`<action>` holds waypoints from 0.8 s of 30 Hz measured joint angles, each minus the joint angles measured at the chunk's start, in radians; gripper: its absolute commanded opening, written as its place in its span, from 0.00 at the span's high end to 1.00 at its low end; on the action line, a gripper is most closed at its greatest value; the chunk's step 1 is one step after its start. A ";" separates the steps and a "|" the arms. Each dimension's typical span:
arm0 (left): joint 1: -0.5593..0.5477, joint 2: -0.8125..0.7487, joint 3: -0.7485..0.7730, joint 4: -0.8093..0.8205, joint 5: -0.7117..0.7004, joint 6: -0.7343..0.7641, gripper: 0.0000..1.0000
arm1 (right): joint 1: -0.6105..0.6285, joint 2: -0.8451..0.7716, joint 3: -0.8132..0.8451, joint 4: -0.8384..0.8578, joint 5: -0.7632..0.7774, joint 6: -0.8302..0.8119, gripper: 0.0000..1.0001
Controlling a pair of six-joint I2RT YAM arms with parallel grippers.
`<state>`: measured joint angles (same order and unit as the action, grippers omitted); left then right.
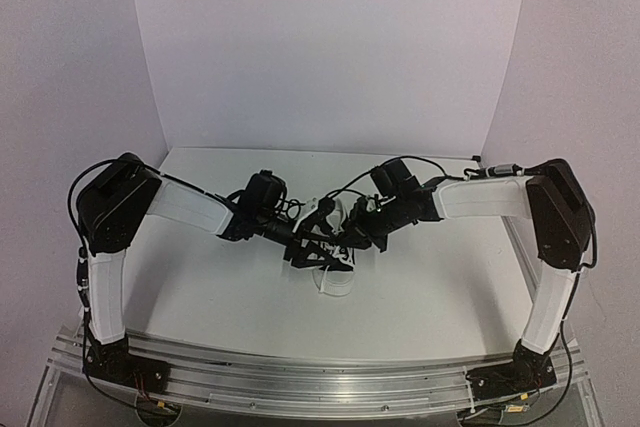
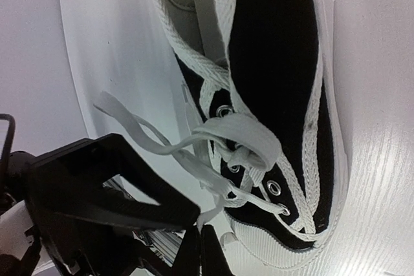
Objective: Tie the shoes
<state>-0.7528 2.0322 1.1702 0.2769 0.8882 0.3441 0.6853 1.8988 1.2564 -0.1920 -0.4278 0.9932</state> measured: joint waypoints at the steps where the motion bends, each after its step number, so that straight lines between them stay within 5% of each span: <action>1: 0.000 0.009 0.000 0.004 -0.002 -0.006 0.27 | -0.001 0.000 0.000 0.002 0.002 0.001 1.00; 9: 0.000 0.037 0.000 0.030 -0.033 -0.059 0.46 | -0.006 -0.001 0.000 0.021 0.012 0.008 1.00; 15: 0.000 0.038 0.000 0.047 -0.073 -0.080 0.46 | -0.007 -0.001 0.000 0.028 0.013 0.015 1.00; 24: 0.004 0.050 0.009 0.049 -0.087 -0.065 0.63 | -0.011 -0.002 -0.010 0.051 0.008 0.031 1.00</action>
<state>-0.7486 2.0825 1.1791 0.3255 0.8016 0.2790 0.6743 1.8965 1.2461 -0.1409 -0.4196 1.0240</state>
